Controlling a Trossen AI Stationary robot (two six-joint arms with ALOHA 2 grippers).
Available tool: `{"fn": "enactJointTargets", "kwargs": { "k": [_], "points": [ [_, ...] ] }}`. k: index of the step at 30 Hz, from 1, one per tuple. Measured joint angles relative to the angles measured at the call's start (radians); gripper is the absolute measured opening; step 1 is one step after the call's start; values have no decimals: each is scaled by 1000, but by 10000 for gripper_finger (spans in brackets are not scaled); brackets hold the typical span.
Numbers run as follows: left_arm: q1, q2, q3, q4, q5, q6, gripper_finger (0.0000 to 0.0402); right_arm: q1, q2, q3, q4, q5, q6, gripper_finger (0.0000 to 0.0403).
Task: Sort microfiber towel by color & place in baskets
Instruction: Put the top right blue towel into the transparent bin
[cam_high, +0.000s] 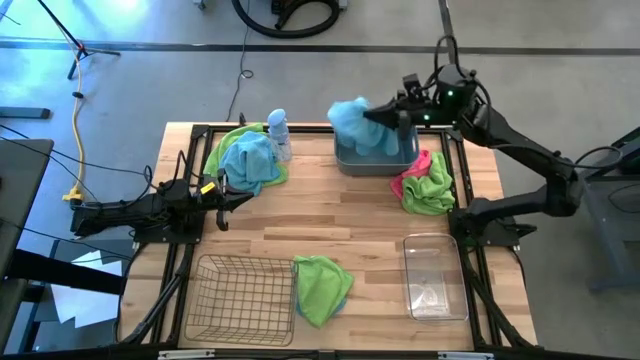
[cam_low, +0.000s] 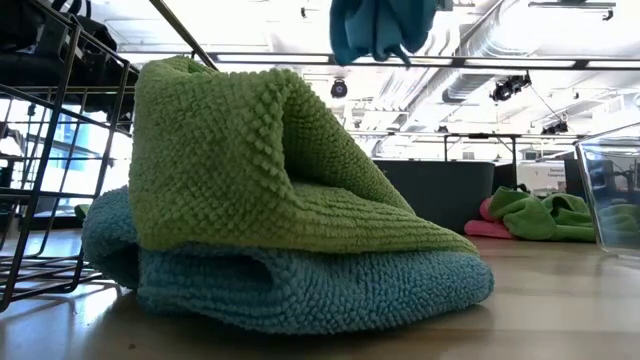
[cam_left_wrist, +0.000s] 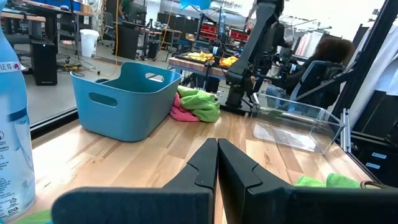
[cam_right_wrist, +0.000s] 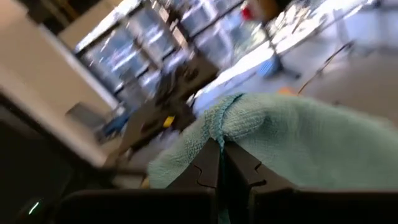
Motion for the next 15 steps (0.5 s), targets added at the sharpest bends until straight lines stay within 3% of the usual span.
{"fn": "enactJointTargets", "kwargs": {
  "k": [9, 15],
  "points": [
    [0, 0, 0, 0, 0, 0, 0, 184, -61, 0, -285, -182, -44, 0],
    [0, 0, 0, 0, 0, 0, 0, 345, -128, 0, -524, -163, 21, 0]
  ]
}}
